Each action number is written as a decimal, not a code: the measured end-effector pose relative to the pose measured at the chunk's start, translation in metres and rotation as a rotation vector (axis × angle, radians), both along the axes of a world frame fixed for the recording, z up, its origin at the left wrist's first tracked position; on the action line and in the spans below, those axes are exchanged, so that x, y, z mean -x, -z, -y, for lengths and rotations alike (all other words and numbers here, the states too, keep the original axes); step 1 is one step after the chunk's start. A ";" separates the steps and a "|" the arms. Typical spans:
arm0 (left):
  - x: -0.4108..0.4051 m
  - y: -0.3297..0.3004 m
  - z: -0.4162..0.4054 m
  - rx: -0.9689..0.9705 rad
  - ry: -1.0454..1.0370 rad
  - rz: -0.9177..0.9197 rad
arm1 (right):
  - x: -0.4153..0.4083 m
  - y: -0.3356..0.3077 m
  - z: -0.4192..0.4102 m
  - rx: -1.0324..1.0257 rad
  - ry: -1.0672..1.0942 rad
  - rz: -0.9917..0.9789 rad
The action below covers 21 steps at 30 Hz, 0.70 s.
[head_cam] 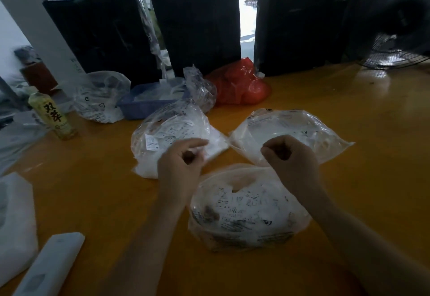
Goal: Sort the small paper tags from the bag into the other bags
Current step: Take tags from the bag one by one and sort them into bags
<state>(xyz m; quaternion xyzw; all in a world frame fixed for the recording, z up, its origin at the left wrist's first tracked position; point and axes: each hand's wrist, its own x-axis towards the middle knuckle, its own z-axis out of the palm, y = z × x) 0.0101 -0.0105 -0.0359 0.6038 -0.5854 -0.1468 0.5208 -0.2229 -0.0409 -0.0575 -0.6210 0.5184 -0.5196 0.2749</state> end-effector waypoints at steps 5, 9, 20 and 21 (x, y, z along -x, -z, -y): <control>-0.051 -0.018 0.054 -0.054 -0.321 0.464 | 0.015 0.014 0.035 0.082 0.152 -0.578; -0.057 -0.003 0.076 -0.531 -0.344 0.882 | 0.021 0.032 0.050 -0.083 0.042 -0.854; -0.039 -0.007 0.058 -0.359 -0.386 0.788 | 0.024 0.024 0.046 0.037 0.163 -0.852; -0.034 -0.006 0.052 -0.266 -0.391 0.758 | 0.024 0.022 0.045 0.054 0.176 -0.840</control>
